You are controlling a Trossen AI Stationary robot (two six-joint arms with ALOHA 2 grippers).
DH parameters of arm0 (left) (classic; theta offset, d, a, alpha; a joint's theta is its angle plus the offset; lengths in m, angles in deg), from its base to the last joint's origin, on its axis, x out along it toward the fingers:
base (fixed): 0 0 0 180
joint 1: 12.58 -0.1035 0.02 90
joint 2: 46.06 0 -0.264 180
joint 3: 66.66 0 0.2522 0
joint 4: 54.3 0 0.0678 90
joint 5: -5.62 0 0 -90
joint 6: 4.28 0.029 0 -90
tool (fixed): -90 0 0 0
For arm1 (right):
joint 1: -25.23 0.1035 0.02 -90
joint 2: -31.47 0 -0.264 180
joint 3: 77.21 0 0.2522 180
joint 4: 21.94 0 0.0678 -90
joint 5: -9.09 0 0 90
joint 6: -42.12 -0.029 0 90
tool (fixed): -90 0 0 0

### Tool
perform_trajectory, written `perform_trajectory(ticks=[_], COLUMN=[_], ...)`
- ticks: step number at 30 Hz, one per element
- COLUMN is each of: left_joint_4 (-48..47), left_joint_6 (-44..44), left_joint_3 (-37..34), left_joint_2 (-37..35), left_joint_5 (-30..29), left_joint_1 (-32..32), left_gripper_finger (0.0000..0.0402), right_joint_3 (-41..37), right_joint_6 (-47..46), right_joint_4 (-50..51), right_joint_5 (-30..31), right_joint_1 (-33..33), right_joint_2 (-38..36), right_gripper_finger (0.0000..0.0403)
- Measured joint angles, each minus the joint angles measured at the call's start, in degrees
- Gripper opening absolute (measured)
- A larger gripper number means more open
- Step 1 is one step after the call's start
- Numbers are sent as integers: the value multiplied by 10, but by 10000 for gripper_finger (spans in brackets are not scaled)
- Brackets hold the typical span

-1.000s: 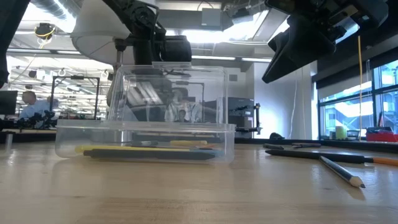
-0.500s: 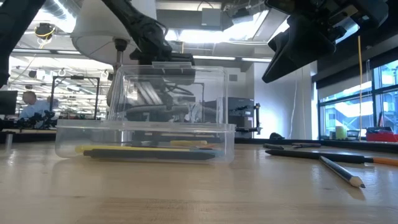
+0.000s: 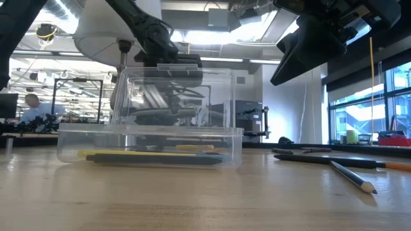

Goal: Pick & place school supplies into a supply box
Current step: Put the transparent pen into the transparent supply box

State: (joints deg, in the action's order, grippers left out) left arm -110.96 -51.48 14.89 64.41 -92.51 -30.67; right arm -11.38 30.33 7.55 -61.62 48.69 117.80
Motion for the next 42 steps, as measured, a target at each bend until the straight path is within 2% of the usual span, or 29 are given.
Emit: perform_trajectory(ticks=[10, 21, 27, 33, 38, 42], left_joint_4=[-1, -25, -46, -44, -47, -54], left_joint_6=[0, 66, 66, 77, 76, 75], left_joint_3=[0, -7, -5, -4, -3, -3], left_joint_2=[0, -29, -90, -167, -253, -327], left_joint_5=[1, 11, -11, -7, 2, -26], left_joint_1=[0, 9, 20, 41, 59, 76], left_gripper_finger=[39, 34, 31, 31, 29, 28], right_joint_3=[0, 0, 0, 0, 0, 0], right_joint_6=[0, 0, 2, 3, 3, 3], right_joint_4=[0, 0, 1, 1, 2, 3], right_joint_5=[0, 1, 1, 1, 1, 1], right_joint_1=[0, 0, 0, 0, 0, 0], right_joint_2=[0, 0, 0, 0, 0, 0], right_gripper_finger=[71, 72, 72, 72, 72, 72])
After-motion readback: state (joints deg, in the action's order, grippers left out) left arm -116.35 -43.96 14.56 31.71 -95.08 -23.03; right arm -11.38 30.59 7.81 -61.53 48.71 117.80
